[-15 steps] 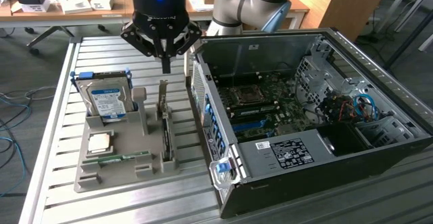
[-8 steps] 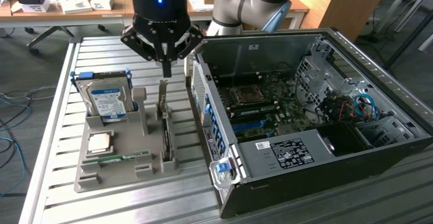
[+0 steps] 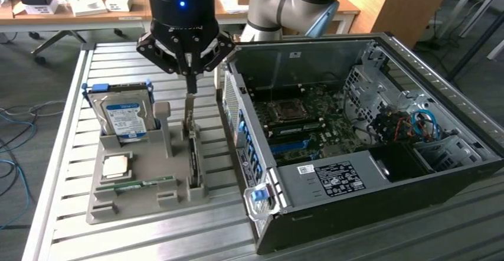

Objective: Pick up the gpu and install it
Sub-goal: 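Reach for the gpu, then pick up the gpu and move the gpu toward the slot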

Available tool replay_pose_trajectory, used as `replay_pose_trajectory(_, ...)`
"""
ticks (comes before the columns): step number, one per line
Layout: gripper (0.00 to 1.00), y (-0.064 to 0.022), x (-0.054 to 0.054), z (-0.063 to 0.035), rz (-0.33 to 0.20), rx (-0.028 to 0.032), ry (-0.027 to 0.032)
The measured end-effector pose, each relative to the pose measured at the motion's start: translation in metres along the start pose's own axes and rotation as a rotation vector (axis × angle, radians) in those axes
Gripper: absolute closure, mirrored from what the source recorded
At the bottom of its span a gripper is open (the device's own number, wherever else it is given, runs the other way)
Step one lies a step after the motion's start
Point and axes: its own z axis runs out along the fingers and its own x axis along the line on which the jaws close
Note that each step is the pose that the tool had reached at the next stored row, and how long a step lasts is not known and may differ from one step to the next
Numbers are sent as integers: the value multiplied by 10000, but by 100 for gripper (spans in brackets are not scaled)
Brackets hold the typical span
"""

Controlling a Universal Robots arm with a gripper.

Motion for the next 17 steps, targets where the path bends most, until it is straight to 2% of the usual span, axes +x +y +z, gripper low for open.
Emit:
replay_pose_trajectory(4,89,-15,29,0,-3,-1,-1)
replay_pose_trajectory(11,89,-118,24,-4,-1,0,0)
replay_pose_trajectory(17,89,-127,25,-5,0,0,0)
